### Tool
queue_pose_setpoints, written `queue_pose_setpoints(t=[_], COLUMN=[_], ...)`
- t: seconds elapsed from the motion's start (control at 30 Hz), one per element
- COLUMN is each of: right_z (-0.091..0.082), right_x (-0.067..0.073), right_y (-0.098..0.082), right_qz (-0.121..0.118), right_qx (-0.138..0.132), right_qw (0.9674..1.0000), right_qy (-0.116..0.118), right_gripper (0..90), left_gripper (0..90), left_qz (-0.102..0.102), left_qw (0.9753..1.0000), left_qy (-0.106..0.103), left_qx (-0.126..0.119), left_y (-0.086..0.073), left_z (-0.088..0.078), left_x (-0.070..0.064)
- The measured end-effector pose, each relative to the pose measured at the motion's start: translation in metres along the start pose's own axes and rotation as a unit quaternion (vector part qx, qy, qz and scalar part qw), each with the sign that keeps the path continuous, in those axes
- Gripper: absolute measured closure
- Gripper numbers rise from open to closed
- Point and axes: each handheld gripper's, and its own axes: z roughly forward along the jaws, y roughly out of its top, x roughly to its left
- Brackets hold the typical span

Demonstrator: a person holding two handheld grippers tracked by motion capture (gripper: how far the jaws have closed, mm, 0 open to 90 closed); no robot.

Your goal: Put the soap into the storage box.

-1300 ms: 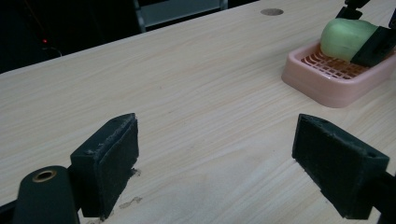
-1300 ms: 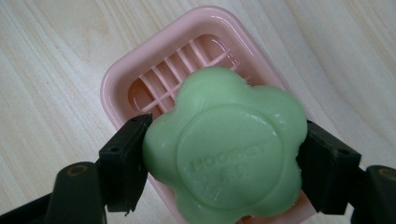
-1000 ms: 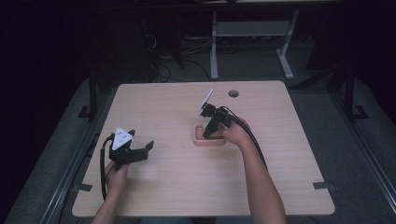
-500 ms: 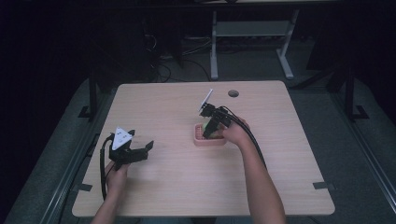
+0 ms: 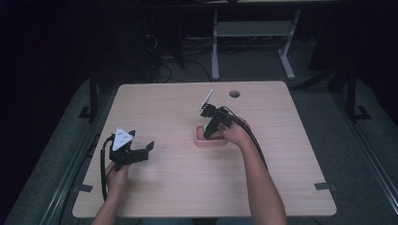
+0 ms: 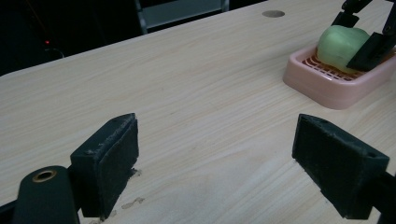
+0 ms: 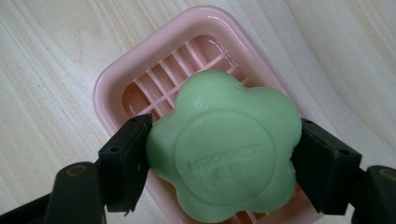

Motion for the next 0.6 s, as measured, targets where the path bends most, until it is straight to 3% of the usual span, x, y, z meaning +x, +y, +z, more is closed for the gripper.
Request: queue_pose_setpoints(t=[0.6], right_z=[-0.0029], right_x=[0.0018], right_y=[0.0], right_qz=[0.002], right_qx=[0.0], right_qw=[1.0], right_qy=[-0.005], right_gripper=[25.0], left_gripper=[14.3], left_qz=[0.002], left_qw=[1.0], left_qy=[0.0], left_qx=[-0.001], left_y=[0.0002], left_z=[-0.0001], left_x=[-0.0002])
